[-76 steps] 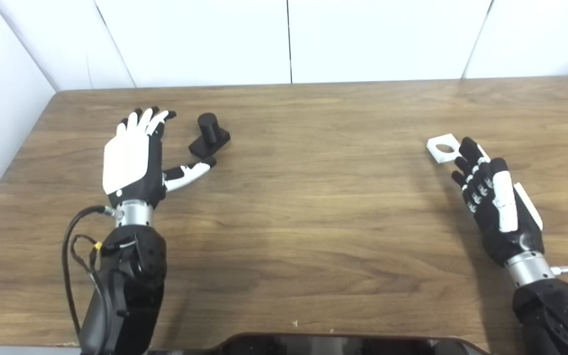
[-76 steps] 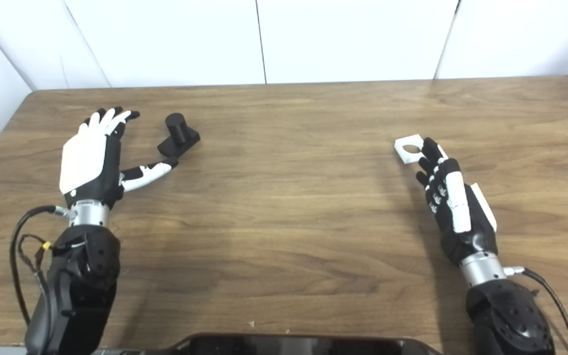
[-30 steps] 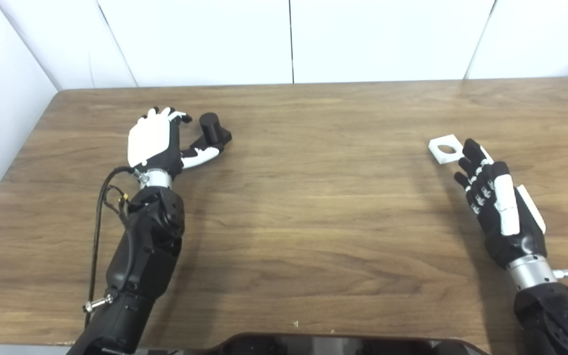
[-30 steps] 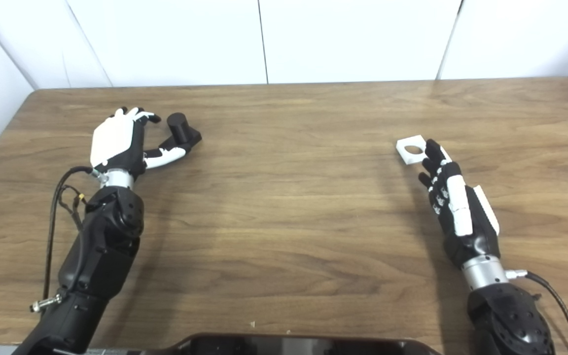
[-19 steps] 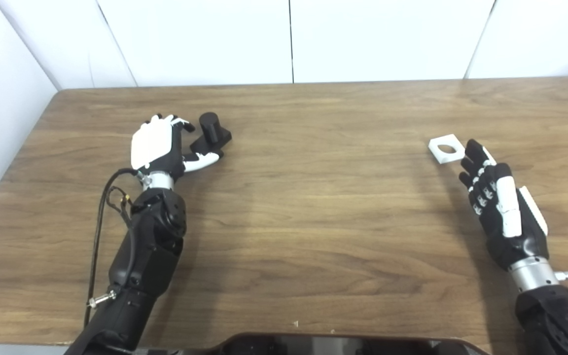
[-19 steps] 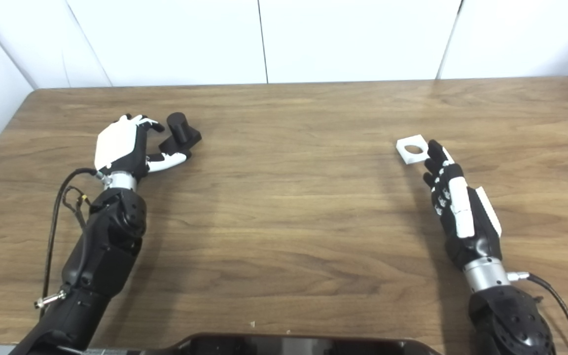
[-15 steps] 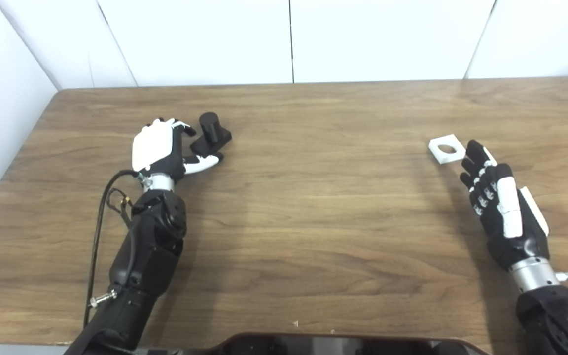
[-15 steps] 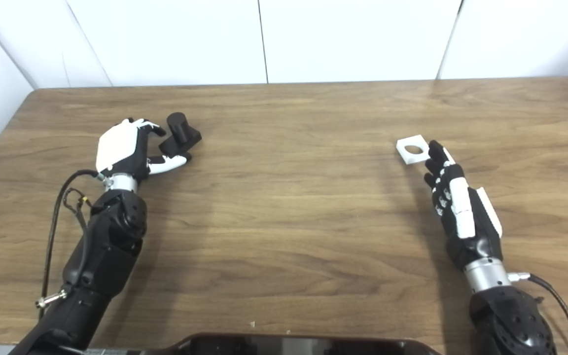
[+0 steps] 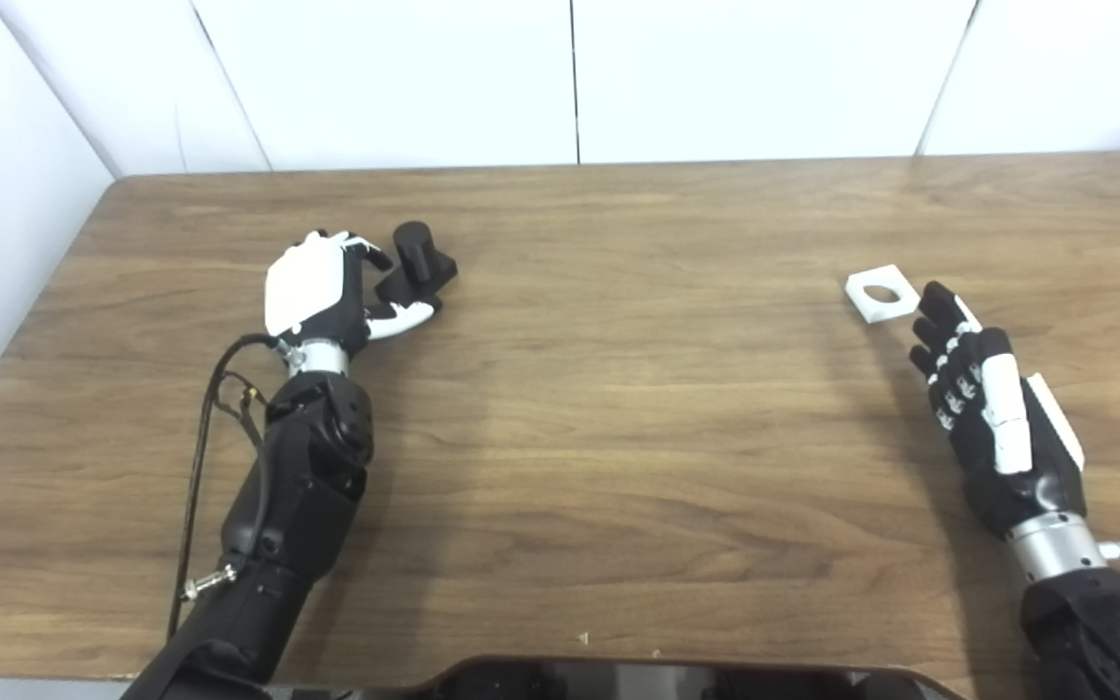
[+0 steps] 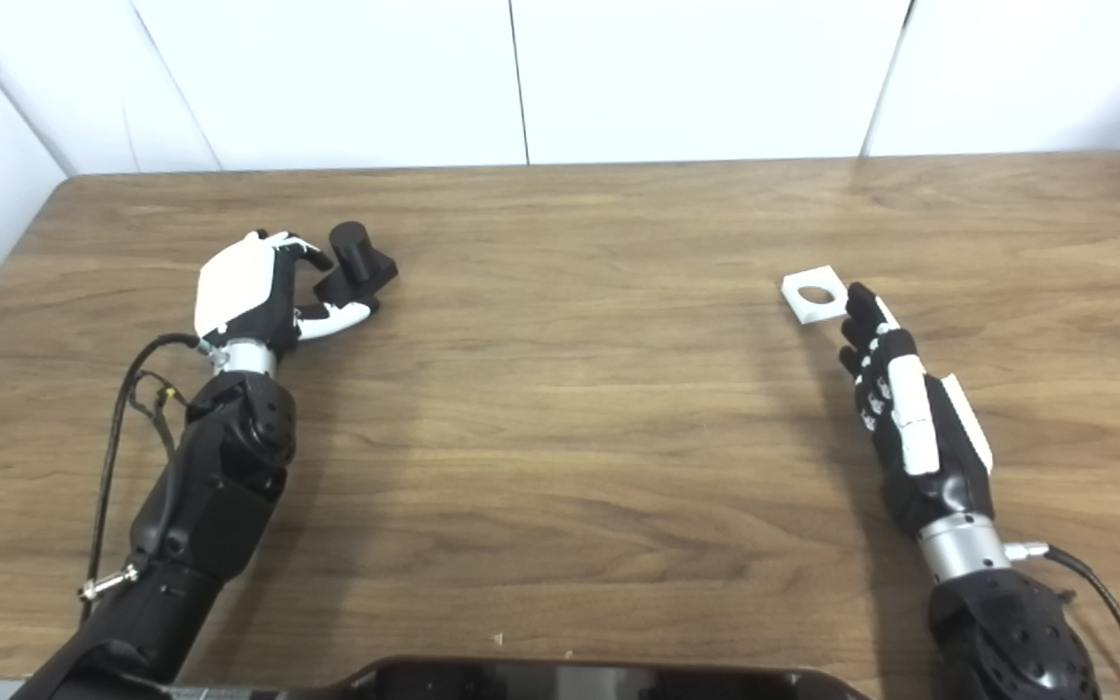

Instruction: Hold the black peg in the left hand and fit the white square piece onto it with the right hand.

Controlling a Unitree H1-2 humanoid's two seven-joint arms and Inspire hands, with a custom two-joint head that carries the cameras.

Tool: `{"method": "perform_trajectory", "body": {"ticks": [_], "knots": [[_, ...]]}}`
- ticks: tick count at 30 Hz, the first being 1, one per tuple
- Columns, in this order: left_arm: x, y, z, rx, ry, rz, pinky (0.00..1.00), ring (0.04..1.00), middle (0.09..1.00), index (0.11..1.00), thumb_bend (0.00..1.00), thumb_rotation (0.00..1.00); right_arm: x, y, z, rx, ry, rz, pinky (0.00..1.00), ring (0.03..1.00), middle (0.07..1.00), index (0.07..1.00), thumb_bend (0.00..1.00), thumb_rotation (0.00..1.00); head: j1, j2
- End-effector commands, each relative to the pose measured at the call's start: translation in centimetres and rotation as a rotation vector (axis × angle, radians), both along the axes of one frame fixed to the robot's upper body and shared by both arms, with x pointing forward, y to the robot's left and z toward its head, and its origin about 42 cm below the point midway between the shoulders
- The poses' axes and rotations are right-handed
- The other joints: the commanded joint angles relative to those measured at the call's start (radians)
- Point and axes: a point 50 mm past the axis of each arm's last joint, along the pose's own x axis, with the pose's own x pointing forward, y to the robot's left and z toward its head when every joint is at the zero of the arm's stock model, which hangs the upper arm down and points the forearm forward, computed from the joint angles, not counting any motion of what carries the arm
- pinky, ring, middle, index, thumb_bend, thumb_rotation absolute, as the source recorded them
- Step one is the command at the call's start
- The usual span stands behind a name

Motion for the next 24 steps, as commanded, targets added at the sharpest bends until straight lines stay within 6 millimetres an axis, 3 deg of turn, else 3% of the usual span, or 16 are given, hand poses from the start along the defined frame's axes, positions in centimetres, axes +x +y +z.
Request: {"method": "perform_trajectory", "body": {"ticks": [1, 24], "knots": [[1.54, 0.35, 2.49, 0.022, -0.087, -0.017, 0.98, 0.97, 0.884, 0.626, 0.74, 0.39, 0.35, -0.24, 1.47, -0.012, -0.076, 0.006, 1.0, 0.99, 0.981, 0.954, 0.58, 1.0, 0.001, 0.0], [1.24, 0.19, 2.19, -0.038, -0.109, -0.009, 0.97, 0.96, 0.871, 0.563, 0.71, 0.29, 0.48, -0.6, 1.75, -0.022, -0.082, 0.015, 1.0, 1.0, 0.989, 0.965, 0.58, 1.0, 0.003, 0.003]]}}
